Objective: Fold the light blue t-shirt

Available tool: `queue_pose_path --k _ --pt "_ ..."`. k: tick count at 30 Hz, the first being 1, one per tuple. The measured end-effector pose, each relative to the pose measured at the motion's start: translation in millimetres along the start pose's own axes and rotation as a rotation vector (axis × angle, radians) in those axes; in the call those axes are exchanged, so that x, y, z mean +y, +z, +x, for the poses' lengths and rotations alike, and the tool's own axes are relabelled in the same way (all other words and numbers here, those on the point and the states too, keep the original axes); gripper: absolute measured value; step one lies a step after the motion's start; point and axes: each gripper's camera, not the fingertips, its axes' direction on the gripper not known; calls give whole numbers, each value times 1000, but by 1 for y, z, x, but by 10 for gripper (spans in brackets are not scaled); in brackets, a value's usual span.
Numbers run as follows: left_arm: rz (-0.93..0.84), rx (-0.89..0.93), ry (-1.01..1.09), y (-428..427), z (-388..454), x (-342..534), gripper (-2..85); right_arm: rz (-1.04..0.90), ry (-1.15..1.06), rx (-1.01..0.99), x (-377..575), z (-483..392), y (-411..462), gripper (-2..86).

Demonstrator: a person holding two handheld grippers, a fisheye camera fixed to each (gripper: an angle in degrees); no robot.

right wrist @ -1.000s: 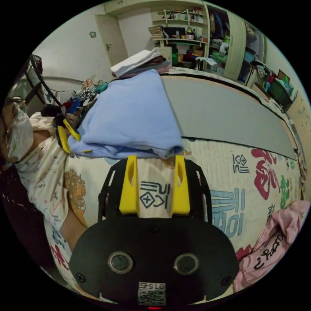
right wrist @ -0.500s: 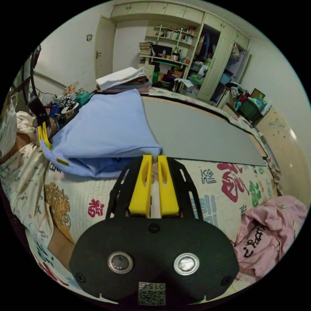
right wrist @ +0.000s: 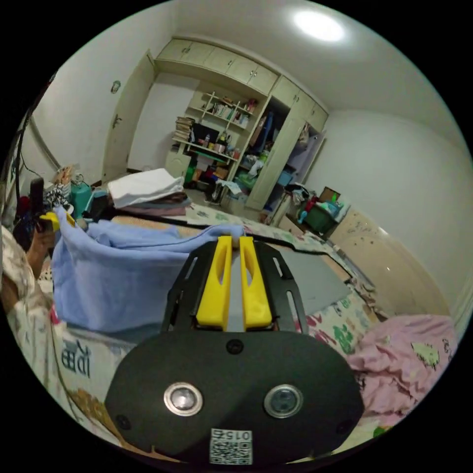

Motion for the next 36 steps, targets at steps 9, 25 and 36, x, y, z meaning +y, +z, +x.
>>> queue_pose_path --k 9,25,36 --pt "54 -320 -465 -58 -108 86 12 -420 -52 -110 -134 -171 378 37" --pt "144 -418 -471 -61 -107 115 71 -176 244 -253 -64 -63 170 16" --pt "-62 -464 -285 -36 -70 75 81 122 493 -471 103 26 17 -5"
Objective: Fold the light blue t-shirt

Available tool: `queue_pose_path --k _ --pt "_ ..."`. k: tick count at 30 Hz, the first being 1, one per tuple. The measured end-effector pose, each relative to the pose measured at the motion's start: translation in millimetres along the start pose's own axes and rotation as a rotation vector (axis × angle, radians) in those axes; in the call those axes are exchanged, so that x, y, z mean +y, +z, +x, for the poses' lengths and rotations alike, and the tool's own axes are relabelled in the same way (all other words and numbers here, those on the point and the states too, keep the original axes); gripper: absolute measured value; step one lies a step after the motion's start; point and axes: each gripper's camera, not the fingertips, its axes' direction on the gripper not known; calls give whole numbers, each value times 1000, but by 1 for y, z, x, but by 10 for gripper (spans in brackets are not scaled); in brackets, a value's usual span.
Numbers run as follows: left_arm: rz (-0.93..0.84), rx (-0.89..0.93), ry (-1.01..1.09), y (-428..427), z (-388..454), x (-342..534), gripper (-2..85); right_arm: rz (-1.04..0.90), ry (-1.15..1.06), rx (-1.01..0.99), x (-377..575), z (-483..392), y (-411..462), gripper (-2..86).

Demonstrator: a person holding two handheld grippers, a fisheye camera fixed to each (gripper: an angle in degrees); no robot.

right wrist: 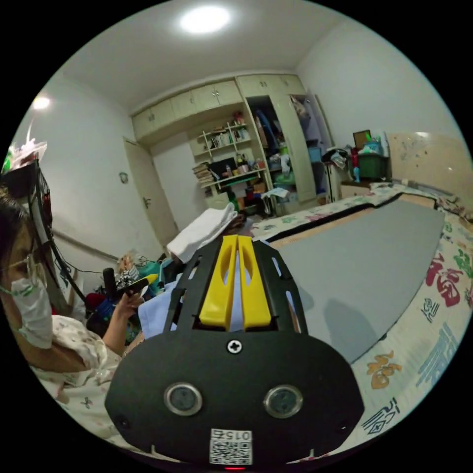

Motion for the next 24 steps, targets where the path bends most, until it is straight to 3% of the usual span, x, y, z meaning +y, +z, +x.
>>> queue_pose_path --k 2,6,12,17,20,24 --pt "-47 -30 -36 -3 -2 -3 81 3 -4 -116 4 11 -1 -5" --pt "-138 40 -109 -3 -9 -5 81 -4 5 -162 13 20 10 -5" --pt "-263 179 -195 21 -8 -6 82 -133 -96 -41 22 6 61 -5" --pt "-256 183 -247 28 -8 -13 84 -181 -317 291 35 -39 104 -5" --pt "-234 174 -250 34 -10 -8 92 -116 -341 302 41 -47 111 -3" --pt "-206 219 -297 45 -20 7 101 -178 -338 199 37 -47 139 8"
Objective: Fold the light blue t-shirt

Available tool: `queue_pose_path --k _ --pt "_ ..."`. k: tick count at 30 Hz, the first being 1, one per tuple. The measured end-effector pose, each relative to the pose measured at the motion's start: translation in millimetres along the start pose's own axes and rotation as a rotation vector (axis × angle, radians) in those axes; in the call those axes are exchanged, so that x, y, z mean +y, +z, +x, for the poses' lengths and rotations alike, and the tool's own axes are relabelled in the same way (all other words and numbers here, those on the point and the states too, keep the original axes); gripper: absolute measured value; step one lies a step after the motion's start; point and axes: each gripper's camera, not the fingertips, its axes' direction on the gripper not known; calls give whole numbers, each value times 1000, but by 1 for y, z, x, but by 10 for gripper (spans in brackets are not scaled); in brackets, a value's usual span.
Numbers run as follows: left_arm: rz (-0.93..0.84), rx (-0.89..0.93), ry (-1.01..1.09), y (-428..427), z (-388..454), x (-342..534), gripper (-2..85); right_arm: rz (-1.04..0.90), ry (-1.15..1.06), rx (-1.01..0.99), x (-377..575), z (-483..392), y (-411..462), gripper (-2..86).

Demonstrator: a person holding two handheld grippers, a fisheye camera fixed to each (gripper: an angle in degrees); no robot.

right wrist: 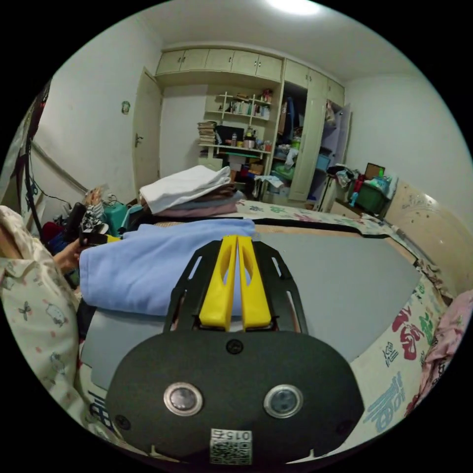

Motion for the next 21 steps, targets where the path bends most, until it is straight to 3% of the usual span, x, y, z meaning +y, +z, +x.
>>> queue_pose_path --k 5,9,15,17,21 --pt "56 51 11 0 -9 7 86 -64 35 -70 -40 -9 38 67" --pt "118 136 22 -4 -25 6 23 -81 5 -76 -99 -17 64 85" --pt "275 83 42 -32 -31 1 -2 -288 58 -54 -238 26 218 134" --pt "220 92 42 -35 -32 -3 4 -451 121 -67 -275 44 301 156" --pt "71 156 16 -35 -32 4 81 -608 157 -120 -299 43 382 167"
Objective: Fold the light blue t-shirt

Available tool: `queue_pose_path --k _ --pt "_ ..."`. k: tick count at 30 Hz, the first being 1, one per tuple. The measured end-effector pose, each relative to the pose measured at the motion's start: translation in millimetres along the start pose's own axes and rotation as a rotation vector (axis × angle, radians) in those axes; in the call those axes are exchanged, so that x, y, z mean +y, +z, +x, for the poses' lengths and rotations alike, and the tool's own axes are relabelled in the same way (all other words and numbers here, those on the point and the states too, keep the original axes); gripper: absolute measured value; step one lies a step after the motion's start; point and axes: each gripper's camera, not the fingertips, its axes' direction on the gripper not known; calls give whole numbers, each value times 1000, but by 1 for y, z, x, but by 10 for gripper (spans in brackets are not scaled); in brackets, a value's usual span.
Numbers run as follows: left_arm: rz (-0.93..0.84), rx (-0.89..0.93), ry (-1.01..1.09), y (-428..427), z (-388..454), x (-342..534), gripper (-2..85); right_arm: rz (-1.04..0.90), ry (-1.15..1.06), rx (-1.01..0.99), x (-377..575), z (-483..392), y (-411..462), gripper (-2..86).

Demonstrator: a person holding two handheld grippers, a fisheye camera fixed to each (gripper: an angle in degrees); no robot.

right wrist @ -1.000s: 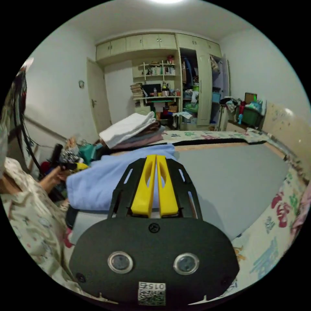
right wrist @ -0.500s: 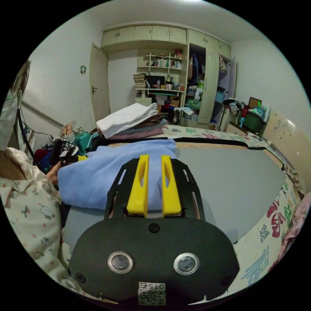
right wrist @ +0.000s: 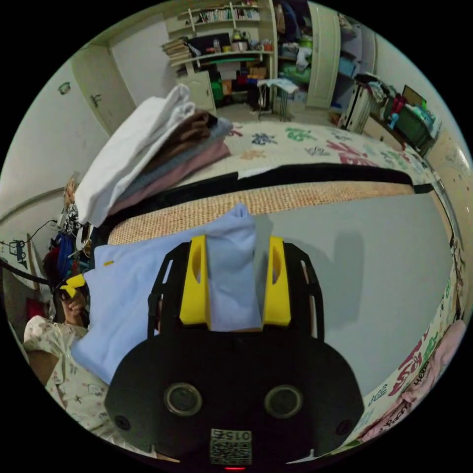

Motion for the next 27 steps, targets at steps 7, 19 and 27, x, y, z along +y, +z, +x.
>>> queue_pose_path --k 7,19,27 --pt "-94 -72 36 15 24 4 107 -72 -20 25 -66 -33 3 129" --pt "189 -58 86 -27 14 -25 -6 95 68 55 -147 -58 -90 50" --pt "-5 -369 101 9 2 -50 -6 -104 -64 362 -209 -91 -11 57"
